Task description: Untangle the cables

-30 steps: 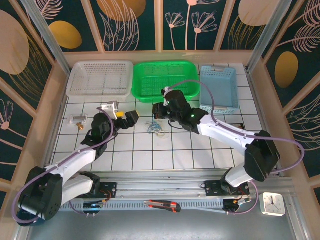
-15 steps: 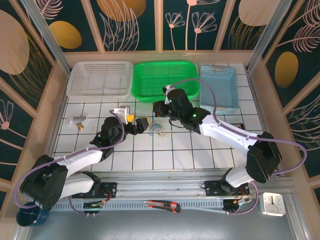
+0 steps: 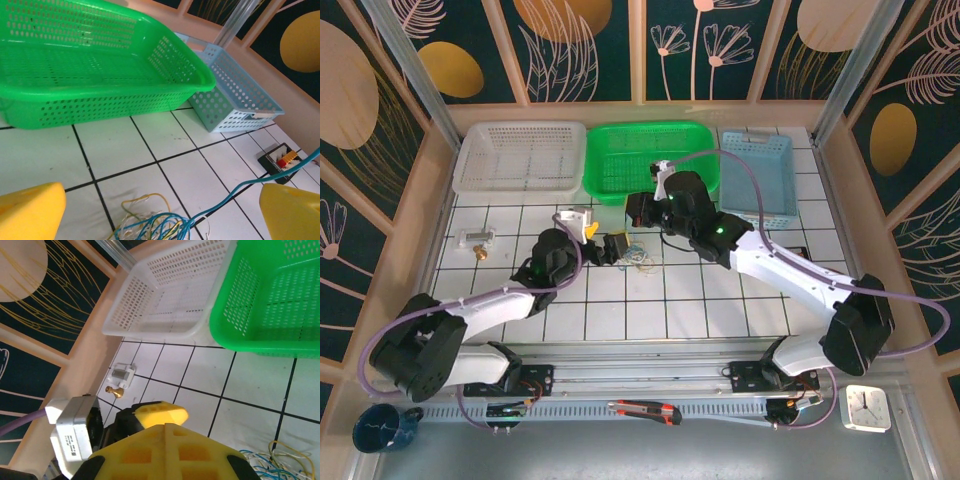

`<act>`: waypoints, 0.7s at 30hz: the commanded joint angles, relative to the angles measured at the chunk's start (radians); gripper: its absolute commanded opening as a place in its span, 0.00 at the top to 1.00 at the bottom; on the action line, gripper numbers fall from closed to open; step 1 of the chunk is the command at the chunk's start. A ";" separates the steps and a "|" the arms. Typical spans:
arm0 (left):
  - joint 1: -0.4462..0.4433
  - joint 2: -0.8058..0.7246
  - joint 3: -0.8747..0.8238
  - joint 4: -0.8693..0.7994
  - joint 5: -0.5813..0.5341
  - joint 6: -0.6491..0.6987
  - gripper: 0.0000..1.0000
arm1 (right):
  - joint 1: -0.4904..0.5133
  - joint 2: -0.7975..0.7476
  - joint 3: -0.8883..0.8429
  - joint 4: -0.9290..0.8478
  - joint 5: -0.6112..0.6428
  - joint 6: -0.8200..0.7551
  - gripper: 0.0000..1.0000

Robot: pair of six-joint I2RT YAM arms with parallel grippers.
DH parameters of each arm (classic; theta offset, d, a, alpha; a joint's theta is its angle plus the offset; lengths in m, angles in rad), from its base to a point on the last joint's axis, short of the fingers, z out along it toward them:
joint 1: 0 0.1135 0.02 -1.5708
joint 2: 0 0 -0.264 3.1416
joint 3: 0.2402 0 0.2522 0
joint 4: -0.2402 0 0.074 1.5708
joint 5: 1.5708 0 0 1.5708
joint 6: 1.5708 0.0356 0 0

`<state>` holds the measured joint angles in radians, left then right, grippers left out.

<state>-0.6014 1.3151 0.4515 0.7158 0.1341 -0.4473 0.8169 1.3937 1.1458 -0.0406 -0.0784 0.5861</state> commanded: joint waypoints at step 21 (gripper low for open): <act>-0.064 0.342 0.137 0.130 0.031 0.033 0.26 | -0.024 -0.076 0.133 0.041 -0.033 0.004 1.00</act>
<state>-0.6632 1.6405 0.6086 0.7906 0.1528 -0.4122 0.8112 1.3586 1.2297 -0.0338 -0.1066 0.5896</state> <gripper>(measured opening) 0.748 0.041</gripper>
